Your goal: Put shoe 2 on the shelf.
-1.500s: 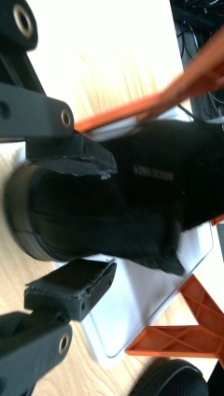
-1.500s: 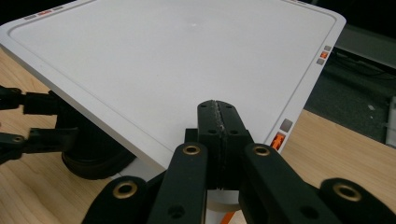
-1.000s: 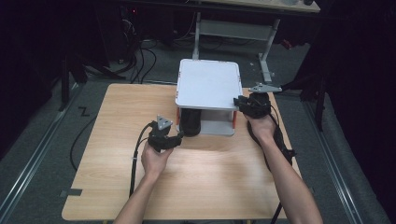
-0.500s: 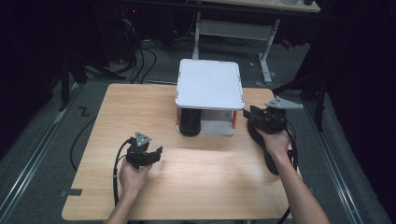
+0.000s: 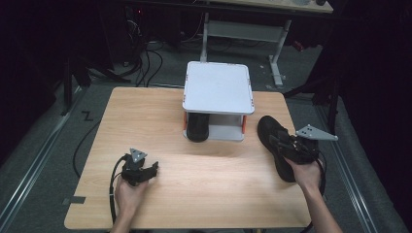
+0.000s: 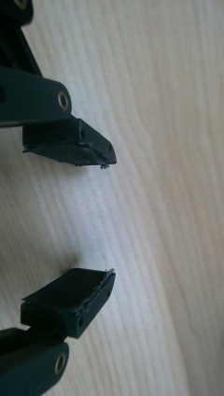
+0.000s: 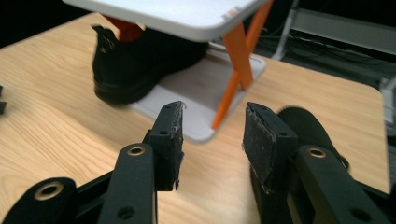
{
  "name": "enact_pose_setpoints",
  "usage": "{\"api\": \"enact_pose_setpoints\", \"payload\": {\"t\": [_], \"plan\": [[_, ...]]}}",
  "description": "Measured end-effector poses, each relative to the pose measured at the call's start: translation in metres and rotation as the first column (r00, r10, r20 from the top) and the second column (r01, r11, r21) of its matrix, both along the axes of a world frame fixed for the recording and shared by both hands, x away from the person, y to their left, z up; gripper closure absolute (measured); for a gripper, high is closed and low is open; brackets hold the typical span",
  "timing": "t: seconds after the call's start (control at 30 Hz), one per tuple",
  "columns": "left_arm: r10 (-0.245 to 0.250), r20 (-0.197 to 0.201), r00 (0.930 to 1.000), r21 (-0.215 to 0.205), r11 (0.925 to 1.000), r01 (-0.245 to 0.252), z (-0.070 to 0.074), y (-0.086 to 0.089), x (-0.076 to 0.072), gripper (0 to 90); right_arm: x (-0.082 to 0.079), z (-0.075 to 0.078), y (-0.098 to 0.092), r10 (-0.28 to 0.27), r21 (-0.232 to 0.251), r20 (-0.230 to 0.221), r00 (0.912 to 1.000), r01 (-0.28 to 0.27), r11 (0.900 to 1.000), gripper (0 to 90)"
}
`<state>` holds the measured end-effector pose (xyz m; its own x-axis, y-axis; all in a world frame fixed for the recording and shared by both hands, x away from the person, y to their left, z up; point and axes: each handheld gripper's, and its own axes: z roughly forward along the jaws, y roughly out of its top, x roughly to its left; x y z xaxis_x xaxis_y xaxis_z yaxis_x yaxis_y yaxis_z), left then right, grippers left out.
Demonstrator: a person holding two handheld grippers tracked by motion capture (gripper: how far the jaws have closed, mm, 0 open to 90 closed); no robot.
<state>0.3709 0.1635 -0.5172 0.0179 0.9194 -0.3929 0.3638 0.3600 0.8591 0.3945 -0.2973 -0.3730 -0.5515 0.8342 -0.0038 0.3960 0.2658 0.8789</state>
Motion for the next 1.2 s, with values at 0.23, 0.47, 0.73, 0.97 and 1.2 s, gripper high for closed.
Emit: {"api": "enact_pose_setpoints", "payload": {"t": [0.23,0.47,0.73,0.97,1.2], "plan": [[0.013,-0.002,0.9999,-0.002,0.9999,-0.013,0.0,0.001,-0.002,34.6,-0.012,-0.013,-0.018,-0.058,-0.01,-0.009,0.9983,0.058,0.998,56.6],[0.01,-0.004,0.9999,0.0,0.9999,-0.01,0.0,0.001,-0.002,33.5,-0.018,-0.026,-0.037,-0.128,-0.029,-0.012,0.9916,0.128,0.991,55.9],[0.009,-0.004,0.9999,-0.001,1.0,-0.009,0.0,0.001,-0.002,33.3,-0.016,-0.04,-0.048,-0.151,-0.052,-0.068,0.9862,0.147,0.988,56.5],[0.009,-0.004,1.0,-0.001,1.0,-0.009,0.0,0.001,-0.002,33.2,-0.005,-0.054,-0.042,-0.153,-0.128,-0.094,0.9837,0.141,0.982,56.9],[0.009,-0.004,1.0,-0.001,1.0,-0.009,0.0,0.001,-0.002,33.1,0.016,-0.078,-0.048,-0.144,-0.097,-0.209,0.9672,0.127,0.987,54.3]]}}
